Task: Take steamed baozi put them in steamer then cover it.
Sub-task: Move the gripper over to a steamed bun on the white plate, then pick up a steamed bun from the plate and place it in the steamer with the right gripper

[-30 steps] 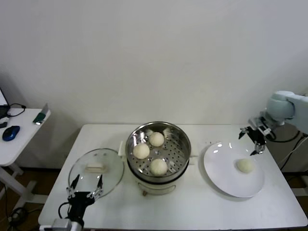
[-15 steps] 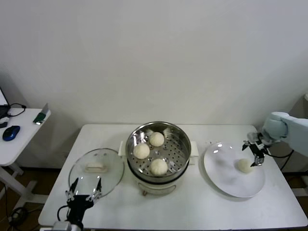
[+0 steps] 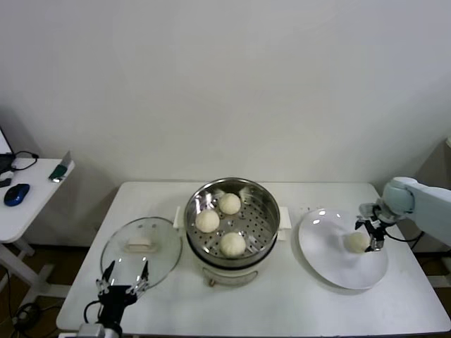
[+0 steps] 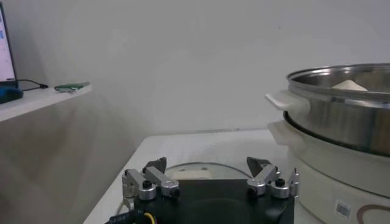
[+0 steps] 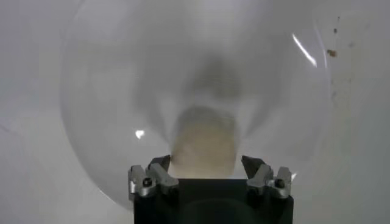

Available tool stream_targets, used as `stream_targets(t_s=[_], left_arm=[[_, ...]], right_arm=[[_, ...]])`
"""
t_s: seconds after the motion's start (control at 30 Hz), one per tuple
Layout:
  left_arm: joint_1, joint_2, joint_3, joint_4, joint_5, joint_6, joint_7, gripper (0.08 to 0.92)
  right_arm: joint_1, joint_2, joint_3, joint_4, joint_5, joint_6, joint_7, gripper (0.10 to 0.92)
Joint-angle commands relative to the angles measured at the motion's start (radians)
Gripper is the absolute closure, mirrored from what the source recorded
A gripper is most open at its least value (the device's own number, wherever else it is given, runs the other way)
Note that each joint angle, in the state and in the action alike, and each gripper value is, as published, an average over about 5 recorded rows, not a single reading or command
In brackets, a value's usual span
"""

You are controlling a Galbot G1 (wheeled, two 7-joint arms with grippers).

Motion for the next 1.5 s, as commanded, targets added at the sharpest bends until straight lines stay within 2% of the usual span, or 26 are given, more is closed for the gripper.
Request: stream_targets(t_s=[0.03, 0.33, 0.63, 0.73, 0.87, 1.1, 1.33, 1.5], left_arm=[[0.000, 0.000, 0.000, 0.001, 0.000, -0.001, 0.000, 0.177], [-0.002, 0.002, -0.001, 0.001, 0.000, 0.002, -0.001, 0.177], [-0.002, -0.001, 0.002, -0.002, 0.000, 0.001, -0.004, 0.177], [-0.003, -0.001, 0.002, -0.003, 0.000, 0.001, -0.004, 0.177], [-0.003, -0.002, 0.002, -0.008, 0.001, 0.002, -0.003, 0.177], [0.002, 0.002, 0.002, -0.020, 0.000, 0.010, 0.000, 0.177], [0.003, 0.011, 0.001, -0.033, 0.002, 0.015, 0.008, 0.177], [0.003, 0.015, -0.002, -0.041, -0.002, 0.018, 0.010, 0.177]], right_arm=[[-0.043, 0.004, 0.037, -0.025, -0.010, -0.003, 0.010, 0.258], [-0.048, 0.008, 0.051, -0.025, -0.012, -0.001, 0.030, 0.271], [0.068, -0.025, -0.028, 0.056, 0.033, -0.014, 0.019, 0.330], [0.190, -0.043, -0.122, 0.132, 0.127, -0.040, 0.020, 0.333], [0.493, -0.038, -0.369, 0.281, 0.329, -0.110, 0.037, 0.332], [0.978, 0.104, -0.623, 0.551, 0.627, -0.233, 0.061, 0.330], [1.041, 0.253, -0.504, 0.691, 0.839, -0.329, 0.124, 0.330], [0.942, 0.317, -0.419, 0.738, 0.876, -0.389, 0.198, 0.330]])
